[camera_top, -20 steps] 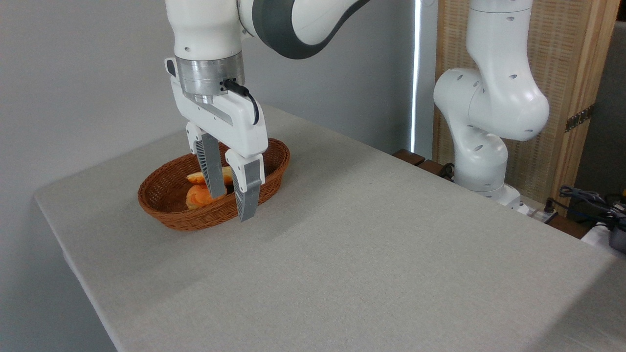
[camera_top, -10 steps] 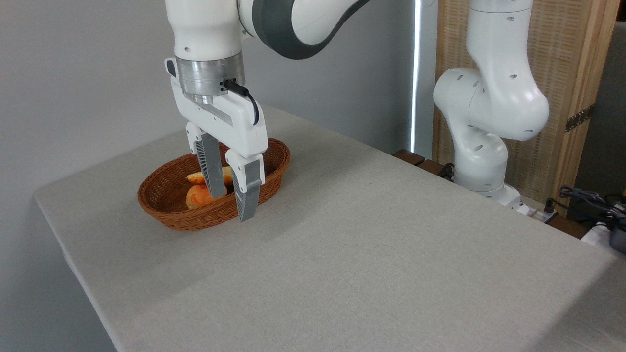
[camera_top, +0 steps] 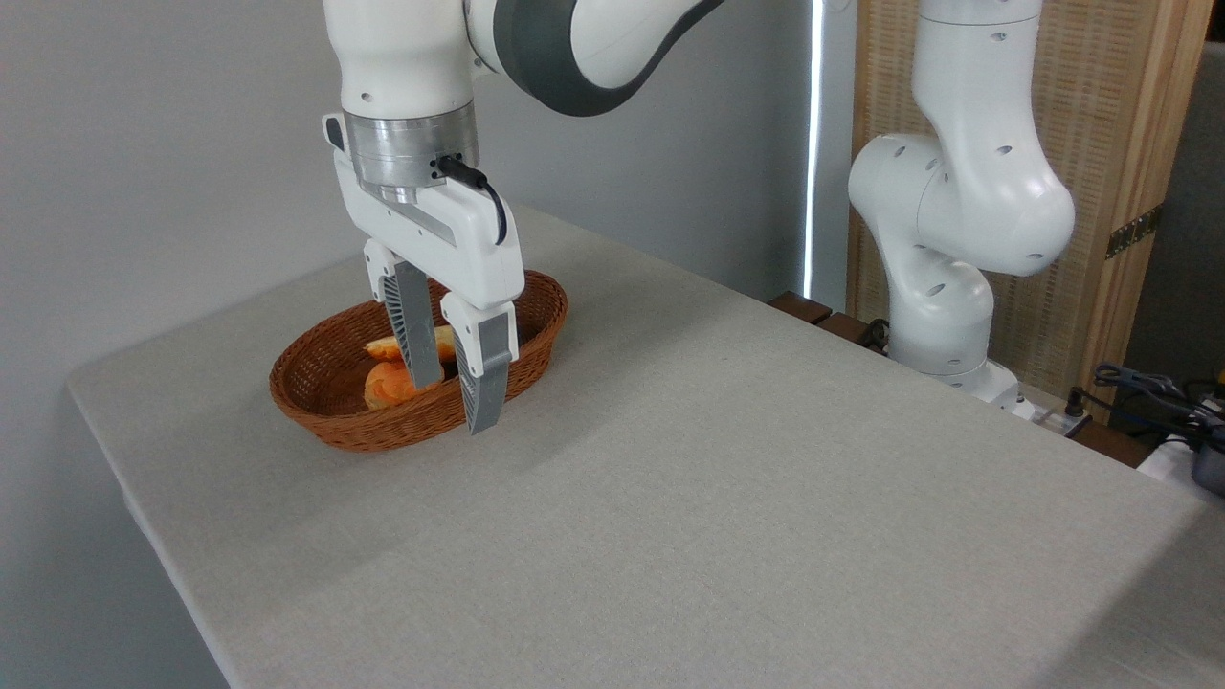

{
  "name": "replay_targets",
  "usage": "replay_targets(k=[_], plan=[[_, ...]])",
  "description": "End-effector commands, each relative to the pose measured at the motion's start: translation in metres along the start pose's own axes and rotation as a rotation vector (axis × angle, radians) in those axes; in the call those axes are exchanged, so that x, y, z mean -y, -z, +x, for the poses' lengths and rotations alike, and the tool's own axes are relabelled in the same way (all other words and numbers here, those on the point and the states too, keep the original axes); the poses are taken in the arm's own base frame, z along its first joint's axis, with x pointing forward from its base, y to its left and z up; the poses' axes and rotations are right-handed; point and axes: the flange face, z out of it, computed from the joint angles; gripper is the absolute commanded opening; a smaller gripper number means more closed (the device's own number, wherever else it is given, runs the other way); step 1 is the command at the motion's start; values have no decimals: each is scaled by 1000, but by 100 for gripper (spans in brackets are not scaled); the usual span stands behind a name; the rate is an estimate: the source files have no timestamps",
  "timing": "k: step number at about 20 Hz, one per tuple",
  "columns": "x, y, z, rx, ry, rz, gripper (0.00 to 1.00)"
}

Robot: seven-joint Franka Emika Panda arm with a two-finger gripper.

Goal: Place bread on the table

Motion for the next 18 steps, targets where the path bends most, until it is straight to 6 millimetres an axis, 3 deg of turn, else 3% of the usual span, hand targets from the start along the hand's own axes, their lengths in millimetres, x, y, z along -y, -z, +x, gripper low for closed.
replay_targets(k=[1,8,18], plan=[[2,1,0,-2,-1,6,100],[-11,-6,7,-2,-16,-16,100],[-90,-18,53,-108,-3,-132,100]])
